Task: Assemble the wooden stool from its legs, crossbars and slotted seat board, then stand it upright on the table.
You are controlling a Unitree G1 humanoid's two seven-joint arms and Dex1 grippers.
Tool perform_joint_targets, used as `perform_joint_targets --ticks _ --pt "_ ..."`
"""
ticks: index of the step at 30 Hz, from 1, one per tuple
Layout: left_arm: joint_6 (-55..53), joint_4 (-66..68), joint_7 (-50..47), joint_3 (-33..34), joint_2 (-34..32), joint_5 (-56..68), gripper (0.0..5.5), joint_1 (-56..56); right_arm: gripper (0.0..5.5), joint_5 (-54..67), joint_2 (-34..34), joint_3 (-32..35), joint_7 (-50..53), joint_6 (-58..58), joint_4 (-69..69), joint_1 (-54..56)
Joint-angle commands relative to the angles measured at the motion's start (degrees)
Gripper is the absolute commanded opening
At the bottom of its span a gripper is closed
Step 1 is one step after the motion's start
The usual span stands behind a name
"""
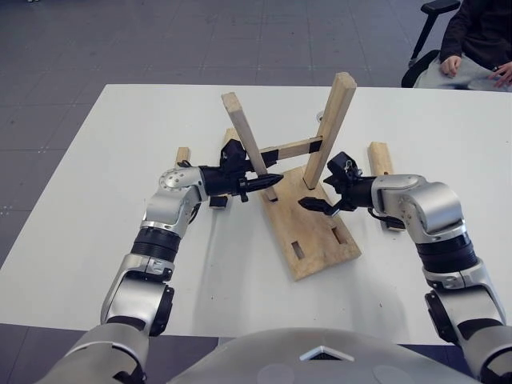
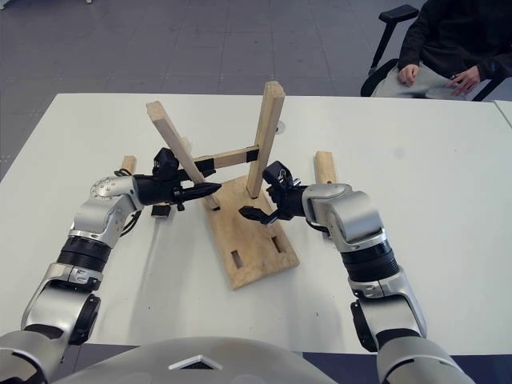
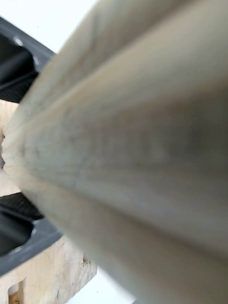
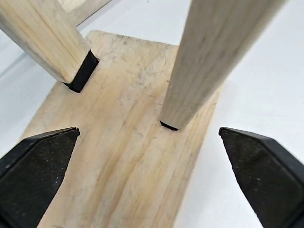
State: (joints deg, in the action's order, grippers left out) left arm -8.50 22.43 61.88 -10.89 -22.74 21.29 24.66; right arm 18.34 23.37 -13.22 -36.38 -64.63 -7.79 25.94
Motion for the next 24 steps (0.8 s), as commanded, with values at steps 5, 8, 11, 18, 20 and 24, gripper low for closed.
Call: perform_joint_targets --ticks 5,8,11,18,20,24 --pt "0.08 0.36 -2.95 -2.75 -0.24 -5.78 2.04 -4.01 5.5 14.35 8.32 14.38 -7.77 -13.88 -10.63 11.5" --pt "0.3 -0.21 -3.35 -2.52 -0.54 -5.57 2.04 -4.71 5.5 24.69 11.91 23.16 -13.62 -19.33 -12.59 17.49" --pt "0.35 -0.19 -3.62 -2.41 -0.75 -5.55 2.04 -4.86 5.5 31.47 11.5 29.26 -14.46 -23.19 -11.8 22.93" --pt "0.67 1.11 -3.87 -3.11 -0.26 -6.11 2.04 -3.99 4.1 28.41 -15.91 28.49 9.9 -27.32 -17.67 21.57" --pt "0.84 1.63 -3.95 -3.24 -0.12 -6.22 2.04 -3.59 3.65 25.15 -18.56 22.62 15.2 -24.16 -21.74 17.13" --pt "0.68 1.97 -3.72 -3.18 -0.17 -5.95 2.04 -2.8 2.77 17.12 -17.03 11.59 20.38 -13.27 -24.07 11.02"
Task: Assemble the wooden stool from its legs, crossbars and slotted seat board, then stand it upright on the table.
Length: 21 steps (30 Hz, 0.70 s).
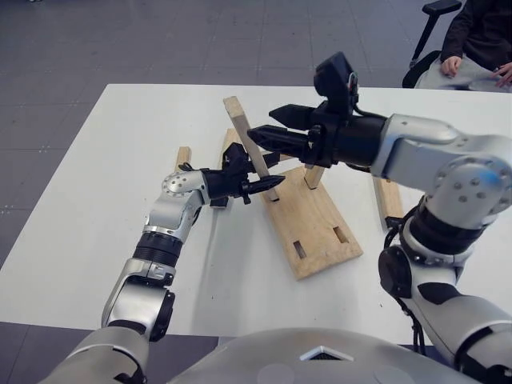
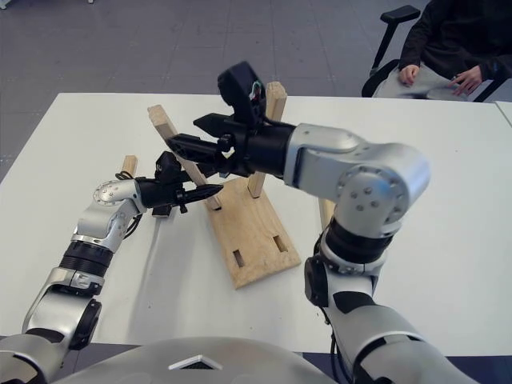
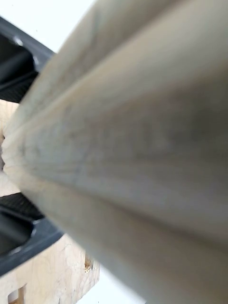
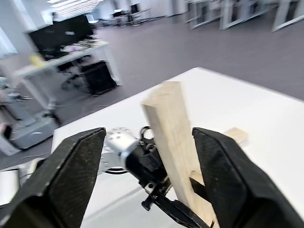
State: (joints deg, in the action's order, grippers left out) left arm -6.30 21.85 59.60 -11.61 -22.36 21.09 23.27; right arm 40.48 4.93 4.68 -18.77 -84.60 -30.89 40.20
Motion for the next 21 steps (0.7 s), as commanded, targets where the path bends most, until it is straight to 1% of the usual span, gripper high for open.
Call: perform_joint_targets --ticks 1,2,5,11,12,13,16,17,18,19,21 --pt "-1.5 2.64 -1.39 -2.47 -0.56 -5.75 2.04 -1.3 2.68 -7.13 2.2 -7.9 3.53 9.74 -0.64 -3.83" --pt "-1.48 2.7 -1.28 -2.48 -0.59 -5.72 2.04 -1.24 2.43 -8.85 2.97 -9.2 3.98 12.29 -0.38 -4.17" --pt "-1.72 2.33 -1.15 -2.47 -0.85 -5.6 2.04 -1.39 1.95 -12.83 3.1 -11.22 5.23 19.01 0.97 -4.12" --pt "-1.64 2.34 -1.44 -2.52 -0.71 -5.73 2.04 -1.56 1.91 -19.76 1.34 -13.39 8.02 30.56 5.14 -1.02" --pt "-1.65 2.26 -1.47 -2.54 -0.69 -5.73 2.04 -1.6 1.91 -20.44 2.38 -15.47 6.96 30.23 6.16 -1.54" --pt "-1.7 2.1 -1.55 -2.55 -0.65 -5.72 2.04 -1.68 1.91 -21.3 5.11 -19.6 4.85 28.62 7.52 -3.22" --pt "-1.78 2.04 -1.65 -2.68 -0.42 -5.73 2.04 -1.63 1.91 -24.67 16.52 -34.29 -2.75 25.06 9.49 -8.48" --pt "-1.79 2.07 -1.67 -2.72 -0.35 -5.74 2.04 -1.59 1.91 -25.41 18.7 -36.61 -4.16 24.81 9.15 -9.49" --pt "-1.77 2.08 -1.69 -2.73 -0.32 -5.75 2.04 -1.6 1.91 -25.72 19.82 -37.51 -4.97 24.59 8.72 -10.06" --pt "-1.76 2.08 -1.78 -2.69 -0.31 -5.77 2.04 -1.62 1.91 -25.45 19.94 -37.03 -5.45 24.37 8.27 -10.16" --pt "-1.69 2.14 -2.07 -2.57 -0.32 -5.81 2.04 -1.73 1.91 -24.62 18.43 -34.25 -5.58 24.33 8.07 -9.49"
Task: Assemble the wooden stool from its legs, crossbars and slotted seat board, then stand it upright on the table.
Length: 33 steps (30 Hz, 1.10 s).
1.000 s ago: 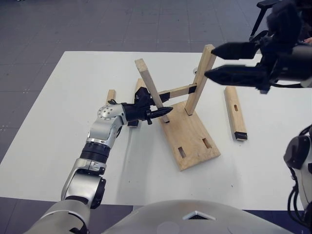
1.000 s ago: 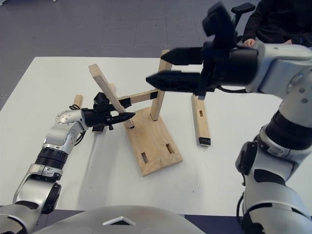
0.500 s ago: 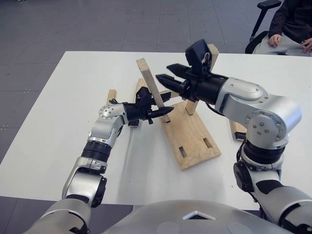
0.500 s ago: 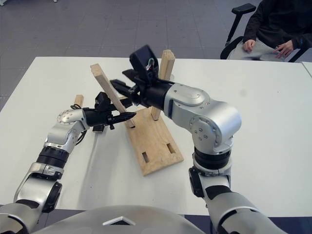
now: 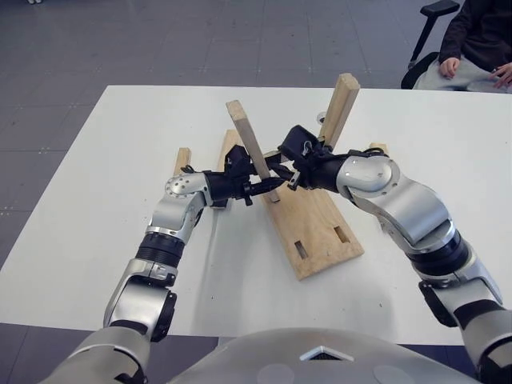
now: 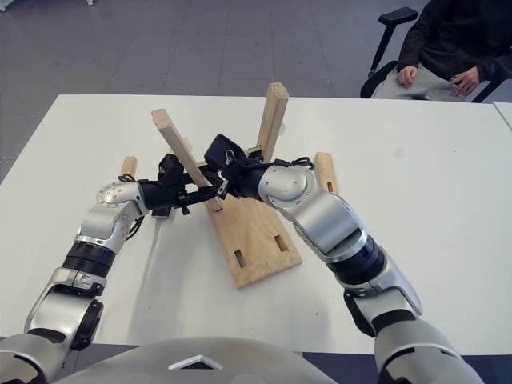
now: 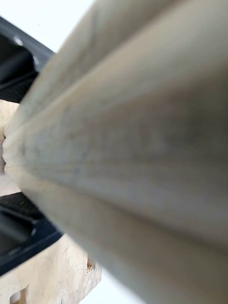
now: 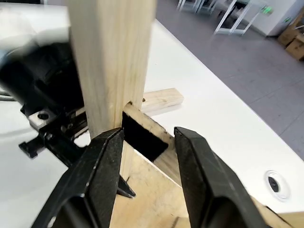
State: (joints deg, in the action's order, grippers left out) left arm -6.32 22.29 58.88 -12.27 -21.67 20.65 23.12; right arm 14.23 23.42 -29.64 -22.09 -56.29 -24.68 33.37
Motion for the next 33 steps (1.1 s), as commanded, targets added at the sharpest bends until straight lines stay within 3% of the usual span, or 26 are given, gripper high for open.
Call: perform_joint_targets --ticks 1,4,9,12,14,16,20,24,27,29,31,33 --pt "-1.52 1.9 -1.53 -1.94 -0.93 -5.47 2.04 -1.6 1.91 3.47 -1.78 2.95 -2.48 -4.63 1.33 -2.28" --pt "-1.08 2.47 -1.85 -1.99 -0.75 -5.72 2.04 -1.42 1.91 10.64 -3.21 11.65 -5.97 -9.06 -1.89 -0.68" --pt "-0.8 2.68 -1.74 -1.48 -1.18 -5.56 2.04 -1.17 1.91 24.33 7.52 27.43 -18.5 -15.83 -5.06 1.06" --pt "-0.54 2.96 -1.76 -1.16 -1.48 -5.6 2.04 -1.06 1.91 19.89 19.98 26.8 -23.9 -11.18 2.63 -2.44" --pt "-0.49 3.09 -1.69 -1.11 -1.54 -5.64 2.04 -0.94 1.91 14.08 22.69 24.69 -22.05 -6.64 10.75 -2.4" --pt "-0.39 3.32 -1.56 -1.18 -1.48 -5.76 2.04 -0.76 1.91 7.36 20.33 23.2 -16.39 -0.83 19.31 -0.11" --pt "-0.22 3.89 -1.2 -1.47 -1.24 -6.06 2.04 -0.1 1.91 -1.21 8.23 24.64 -2.2 12.18 40.25 7.99" --pt "-0.05 4.35 -1.05 -1.59 -1.14 -6.03 2.04 0.33 1.91 -4.61 2.73 26.12 2.67 21.25 55.01 14.75" --pt "0.04 4.65 -0.86 -1.64 -1.09 -5.89 2.04 0.66 1.91 5.81 -1.07 22.28 -11.08 10.53 40.18 12.72" --pt "-0.05 4.54 -0.81 -1.62 -1.1 -5.83 2.04 0.63 1.91 19.73 2.69 18.29 -23.88 0.51 19.17 8.51" --pt "-0.05 4.21 -1.05 -1.39 -1.09 -5.56 2.04 0.36 1.91 25.72 3.96 18.39 -27.5 -4.42 10.03 7.23" --pt "-0.12 4.46 -1.21 -0.96 -1.14 -5.17 2.04 0.66 1.91 24.06 3.23 19.44 -25.08 -5.47 11.17 7.48"
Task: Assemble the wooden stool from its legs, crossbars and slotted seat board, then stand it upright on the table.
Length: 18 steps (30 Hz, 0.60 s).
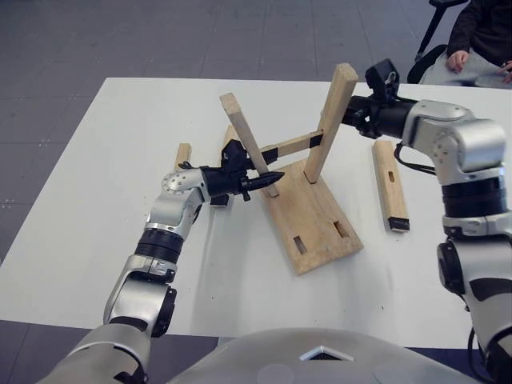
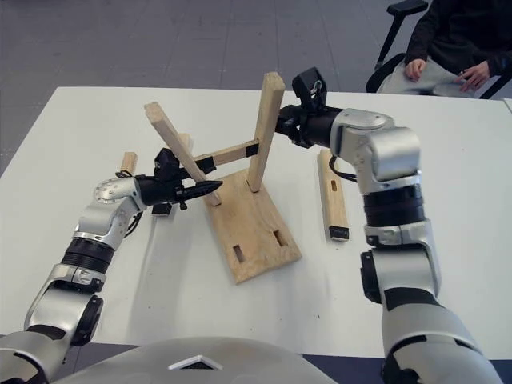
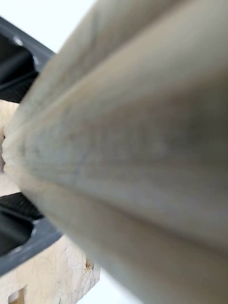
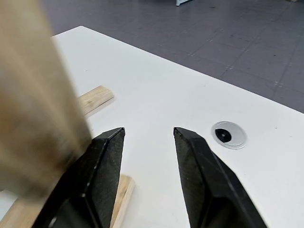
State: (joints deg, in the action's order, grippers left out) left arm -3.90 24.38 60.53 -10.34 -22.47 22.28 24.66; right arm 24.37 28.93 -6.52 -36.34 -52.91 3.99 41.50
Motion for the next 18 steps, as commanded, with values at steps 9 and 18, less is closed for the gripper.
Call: perform_joint_targets --ticks 9,18 --pt "-2.67 1.27 1.16 -3.32 -1.59 -5.91 2.04 -0.34 1.91 7.2 10.08 -9.87 -20.79 -3.49 -18.94 -6.44" --pt "-2.71 1.75 5.75 -4.4 -2.2 -5.66 2.04 2.25 1.91 4.38 16.05 -12.77 -30.85 1.87 -17.74 -5.91"
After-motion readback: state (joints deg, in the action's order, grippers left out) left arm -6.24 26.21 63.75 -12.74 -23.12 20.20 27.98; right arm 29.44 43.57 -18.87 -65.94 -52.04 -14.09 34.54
